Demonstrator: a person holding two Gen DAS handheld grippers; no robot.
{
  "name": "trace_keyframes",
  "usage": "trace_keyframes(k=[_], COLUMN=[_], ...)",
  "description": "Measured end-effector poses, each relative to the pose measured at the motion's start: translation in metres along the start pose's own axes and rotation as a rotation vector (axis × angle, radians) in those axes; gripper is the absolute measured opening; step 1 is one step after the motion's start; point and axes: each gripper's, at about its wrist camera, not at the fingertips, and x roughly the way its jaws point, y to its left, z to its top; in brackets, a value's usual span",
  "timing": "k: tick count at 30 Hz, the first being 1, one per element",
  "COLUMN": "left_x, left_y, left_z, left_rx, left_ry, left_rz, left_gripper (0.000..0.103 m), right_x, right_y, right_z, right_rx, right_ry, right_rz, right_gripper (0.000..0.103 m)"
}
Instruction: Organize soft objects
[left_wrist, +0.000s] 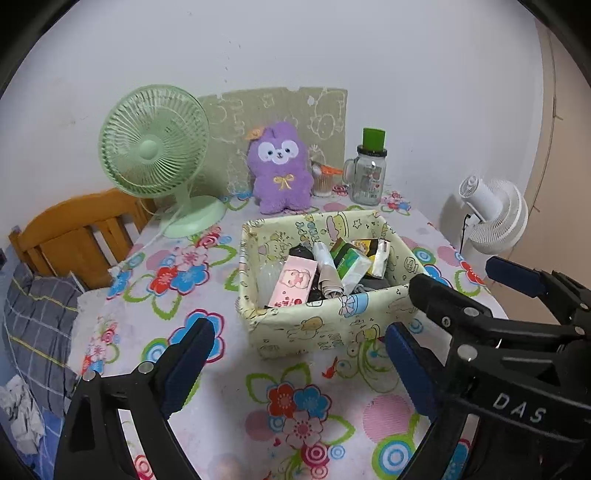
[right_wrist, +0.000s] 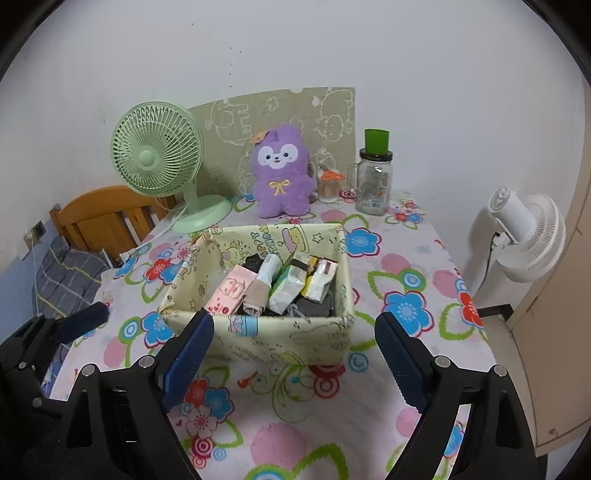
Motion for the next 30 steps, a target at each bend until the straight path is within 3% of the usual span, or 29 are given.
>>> trace_keyframes(k=[7, 17, 30], left_x=[-0.034, -0.067, -0.096], left_y=[0.002, 0.003, 0.014], left_z=[-0.008, -0.019, -0.037], left_rx=[-0.007, -0.029, -0.062], left_ry=[-0.057, -0.113, -0.144], left_rz=[0.022, 0.035, 0.06], left_gripper=[0.103, 0.103, 0.103], right_x=[-0.036, -0.084, -0.112], right_y=[0.0, -0.001, -0.013], right_z=[-0.009, -0.023, -0.038], right_rx=[0.005, 0.003, 0.064], right_ry=[-0.06, -0.148, -0.184], right_rz=[-0.017, -0.064, -0.076], right_gripper=[0.093, 0.099, 0.1])
